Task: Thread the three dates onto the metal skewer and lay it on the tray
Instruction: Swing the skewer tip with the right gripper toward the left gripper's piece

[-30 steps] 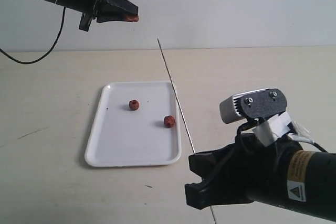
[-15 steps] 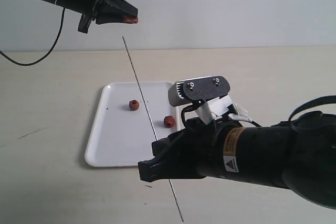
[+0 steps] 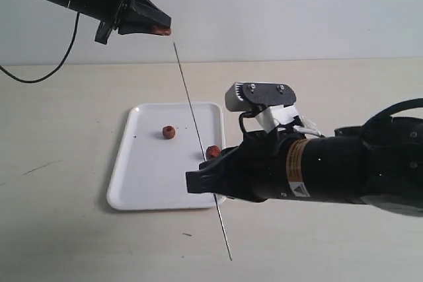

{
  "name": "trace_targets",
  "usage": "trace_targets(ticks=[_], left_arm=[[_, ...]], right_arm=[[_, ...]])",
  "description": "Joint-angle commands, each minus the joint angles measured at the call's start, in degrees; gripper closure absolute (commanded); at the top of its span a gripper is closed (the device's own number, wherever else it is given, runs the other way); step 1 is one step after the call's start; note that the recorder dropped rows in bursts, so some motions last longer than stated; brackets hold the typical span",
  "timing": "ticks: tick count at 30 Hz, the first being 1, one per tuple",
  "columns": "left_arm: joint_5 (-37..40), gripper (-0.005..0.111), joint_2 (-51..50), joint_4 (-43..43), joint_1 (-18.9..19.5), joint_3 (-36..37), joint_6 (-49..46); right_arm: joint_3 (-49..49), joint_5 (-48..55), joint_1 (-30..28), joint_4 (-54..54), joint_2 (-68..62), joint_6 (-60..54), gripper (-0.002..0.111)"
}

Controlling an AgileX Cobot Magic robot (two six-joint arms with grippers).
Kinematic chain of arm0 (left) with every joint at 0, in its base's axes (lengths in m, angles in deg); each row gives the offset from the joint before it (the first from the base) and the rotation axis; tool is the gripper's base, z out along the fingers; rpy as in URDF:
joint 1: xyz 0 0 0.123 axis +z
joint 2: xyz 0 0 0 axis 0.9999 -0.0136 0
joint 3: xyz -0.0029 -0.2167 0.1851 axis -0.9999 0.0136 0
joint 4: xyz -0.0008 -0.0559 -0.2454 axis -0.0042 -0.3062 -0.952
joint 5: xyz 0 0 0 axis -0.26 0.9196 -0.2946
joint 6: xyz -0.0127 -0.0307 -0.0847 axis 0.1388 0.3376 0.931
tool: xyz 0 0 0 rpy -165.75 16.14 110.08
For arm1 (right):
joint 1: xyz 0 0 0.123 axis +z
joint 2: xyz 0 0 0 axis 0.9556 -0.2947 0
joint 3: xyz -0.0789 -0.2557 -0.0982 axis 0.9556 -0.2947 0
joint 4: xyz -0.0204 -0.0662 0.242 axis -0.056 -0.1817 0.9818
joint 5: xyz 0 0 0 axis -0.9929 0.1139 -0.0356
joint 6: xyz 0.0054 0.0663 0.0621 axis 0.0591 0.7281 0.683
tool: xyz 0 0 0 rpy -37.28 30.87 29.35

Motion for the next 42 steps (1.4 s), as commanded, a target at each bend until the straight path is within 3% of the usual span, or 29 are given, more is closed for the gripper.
trace_targets(ticks=[1, 4, 8, 12, 17, 20, 27, 42], left_arm=[[0.09, 0.107, 0.48, 0.49, 0.11, 0.04, -0.94], [0.09, 0.107, 0.48, 0.62, 0.11, 0.04, -1.36], [0.09, 0.107, 0.48, 0.5, 0.11, 0.04, -1.48], [0.09, 0.107, 0.48, 0.28, 0.11, 0.04, -1.48], [0.09, 0.107, 0.48, 0.1, 0.11, 0.04, -1.48], [0.09, 0.107, 0.48, 0.1, 0.11, 0.04, -1.48], [0.09, 0.107, 0.48, 0.14, 0.11, 0.04, -1.36], [0.09, 0.107, 0.48, -0.82, 0.11, 0.04, -1.06]], right_arm=[[3.59, -17.55, -8.59, -39.35, 0.0, 36.01, 0.108], [6.33, -29.7, -13.13, -50.19, 0.0, 45.64, 0.108], [6.01, -32.12, -13.38, -50.83, -0.15, 46.69, 0.108], [4.91, -31.07, -13.38, -47.96, -1.96, 45.21, 0.108], [4.66, -36.95, -13.38, -32.28, -9.59, 35.14, 0.108], [4.66, -37.91, -13.52, -28.95, -11.1, 32.34, 0.108], [4.66, -39.14, -17.39, -29.37, -11.77, 31.77, 0.108], [4.66, -37.21, -17.39, -29.44, -11.98, 30.95, 0.108]])
